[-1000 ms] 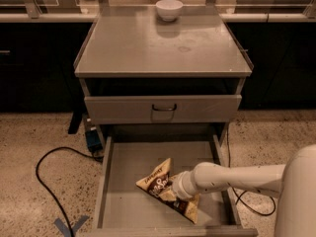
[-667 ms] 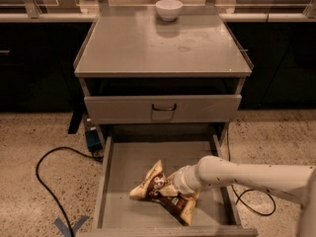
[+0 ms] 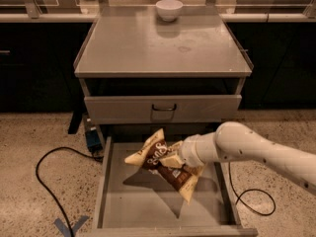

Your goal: Pick brown chip bag from middle drawer and place on counter

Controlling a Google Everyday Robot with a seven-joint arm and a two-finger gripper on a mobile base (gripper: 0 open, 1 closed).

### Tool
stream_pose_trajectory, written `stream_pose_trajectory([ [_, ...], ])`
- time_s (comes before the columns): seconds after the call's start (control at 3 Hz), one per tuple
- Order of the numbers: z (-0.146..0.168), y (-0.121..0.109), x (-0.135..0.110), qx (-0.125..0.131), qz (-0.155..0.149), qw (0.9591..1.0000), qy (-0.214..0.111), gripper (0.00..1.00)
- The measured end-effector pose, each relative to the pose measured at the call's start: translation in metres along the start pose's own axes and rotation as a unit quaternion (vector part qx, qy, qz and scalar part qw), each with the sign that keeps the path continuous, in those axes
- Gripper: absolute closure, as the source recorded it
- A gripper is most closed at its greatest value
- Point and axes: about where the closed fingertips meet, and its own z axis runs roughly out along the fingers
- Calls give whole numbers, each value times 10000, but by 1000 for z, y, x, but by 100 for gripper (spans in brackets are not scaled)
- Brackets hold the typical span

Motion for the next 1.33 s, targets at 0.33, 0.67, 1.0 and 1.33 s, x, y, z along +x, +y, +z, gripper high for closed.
stream_pose_trajectory([
  [0.33,-59,3,-91,-13,-445,9985,-310,100],
  [0.67,-102,-4,-166,61,-743,9968,-302,100],
  [1.0,-128,-14,-245,16,-983,9949,-241,100],
  [1.33,-128,-14,-244,13,-978,9949,-234,100],
])
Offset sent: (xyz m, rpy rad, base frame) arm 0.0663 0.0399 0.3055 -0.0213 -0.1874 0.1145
